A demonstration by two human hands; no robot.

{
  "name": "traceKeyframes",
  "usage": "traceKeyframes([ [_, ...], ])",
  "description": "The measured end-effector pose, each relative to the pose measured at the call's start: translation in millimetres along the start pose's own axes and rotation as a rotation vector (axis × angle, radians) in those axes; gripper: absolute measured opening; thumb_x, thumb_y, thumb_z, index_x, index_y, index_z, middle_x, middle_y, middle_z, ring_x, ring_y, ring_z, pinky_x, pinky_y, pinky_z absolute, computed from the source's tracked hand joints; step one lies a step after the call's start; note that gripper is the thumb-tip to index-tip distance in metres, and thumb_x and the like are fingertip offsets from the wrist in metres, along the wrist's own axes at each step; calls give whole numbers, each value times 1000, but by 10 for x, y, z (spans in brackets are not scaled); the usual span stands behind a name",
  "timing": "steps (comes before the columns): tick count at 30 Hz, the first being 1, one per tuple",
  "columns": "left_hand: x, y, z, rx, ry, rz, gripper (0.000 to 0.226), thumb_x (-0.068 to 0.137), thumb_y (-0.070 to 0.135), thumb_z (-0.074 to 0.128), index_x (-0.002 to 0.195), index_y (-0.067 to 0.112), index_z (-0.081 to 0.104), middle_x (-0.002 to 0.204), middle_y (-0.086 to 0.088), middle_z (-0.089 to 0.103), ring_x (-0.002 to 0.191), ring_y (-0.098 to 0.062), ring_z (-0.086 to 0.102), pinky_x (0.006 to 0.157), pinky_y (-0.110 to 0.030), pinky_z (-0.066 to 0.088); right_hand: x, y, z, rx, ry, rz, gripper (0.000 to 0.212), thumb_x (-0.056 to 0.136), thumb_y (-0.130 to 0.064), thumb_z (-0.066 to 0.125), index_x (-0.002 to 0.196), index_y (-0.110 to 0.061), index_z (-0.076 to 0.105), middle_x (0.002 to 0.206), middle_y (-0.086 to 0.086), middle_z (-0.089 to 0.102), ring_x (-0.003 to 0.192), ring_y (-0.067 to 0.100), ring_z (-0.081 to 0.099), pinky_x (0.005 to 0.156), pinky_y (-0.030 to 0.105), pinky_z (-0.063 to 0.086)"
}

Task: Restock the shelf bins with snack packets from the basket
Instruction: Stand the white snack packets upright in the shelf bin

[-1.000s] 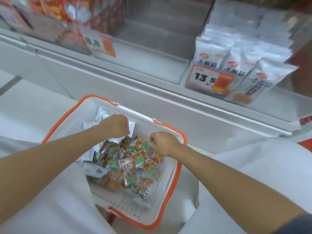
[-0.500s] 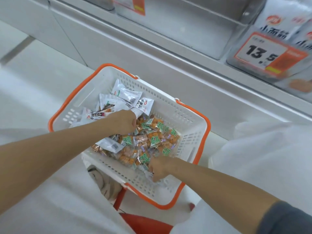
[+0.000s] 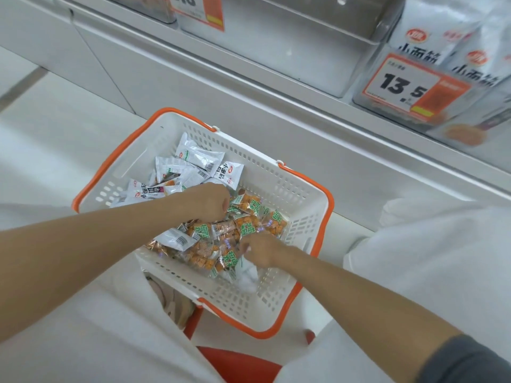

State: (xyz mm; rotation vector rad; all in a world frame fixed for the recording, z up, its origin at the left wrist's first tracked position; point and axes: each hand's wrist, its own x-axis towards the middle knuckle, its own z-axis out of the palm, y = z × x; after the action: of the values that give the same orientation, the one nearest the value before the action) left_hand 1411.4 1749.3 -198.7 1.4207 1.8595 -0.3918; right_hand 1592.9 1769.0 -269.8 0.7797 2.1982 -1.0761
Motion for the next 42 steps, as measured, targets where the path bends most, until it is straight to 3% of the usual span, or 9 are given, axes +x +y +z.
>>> traceKeyframes([
  [4,43,97,30,136,-127,-18,27,79,30,73,94,9,64,96,-5,62,87,-19,61,74,-28,50,-144,6,-535,452,153,59,17,90,-12,63,81,0,73,69,9,71,56,11,66,62,28,58],
  [9,40,303,9,-1,-62,25,96,70,44,82,147,18,29,133,-4,55,113,-25,59,94,-38,51,-530,-52,-1052,544,423,-62,8,81,-11,77,79,-16,71,74,9,73,70,26,71,70,40,60],
  [13,43,624,-158,-475,105,257,74,54,63,81,117,29,60,109,6,68,101,-16,65,94,-40,53,-972,-171,-1480,739,648,-139,9,87,-11,72,85,-2,69,57,6,66,45,15,59,43,21,46],
  [18,-30,1101,-391,-981,37,440,37,80,32,77,113,19,65,109,0,72,103,-17,69,97,-39,52,-1489,-113,-1935,700,937,-105,14,87,-19,73,75,-11,70,37,-8,51,30,4,41,34,17,33],
  [26,-130,1368,-651,-920,164,545,5,91,22,63,89,24,67,74,11,74,72,-11,72,68,-29,58,-1788,339,-2161,630,1154,-52,16,83,-25,77,69,-19,71,40,-8,52,36,4,42,41,19,36],
  [31,-188,1464,-742,-884,228,553,5,90,16,65,89,19,69,75,8,73,66,-7,70,61,-21,57,-1957,490,-2072,663,858,-9,26,82,-39,74,93,-17,66,72,-4,68,57,6,57,53,20,44],
  [34,-250,1619,-898,-829,256,610,6,90,17,66,95,18,69,81,8,72,68,-1,68,61,-16,53,-2053,517,-1998,680,689,-94,10,86,-20,73,95,-24,70,91,-9,74,81,8,64,71,26,50],
  [38,-377,1967,-1161,-763,258,720,23,87,19,71,109,14,68,101,3,73,87,-5,70,76,-19,55,-2326,534,-2072,683,874,-161,19,85,-4,72,99,-15,71,95,-5,75,82,5,68,77,22,52],
  [42,-518,2452,-1566,-713,587,792,39,80,29,77,114,16,63,103,7,71,89,-3,67,81,-27,55,-2792,603,-2194,548,1073,-177,18,85,-3,71,101,-12,71,89,-8,73,73,-7,65,70,10,48],
])
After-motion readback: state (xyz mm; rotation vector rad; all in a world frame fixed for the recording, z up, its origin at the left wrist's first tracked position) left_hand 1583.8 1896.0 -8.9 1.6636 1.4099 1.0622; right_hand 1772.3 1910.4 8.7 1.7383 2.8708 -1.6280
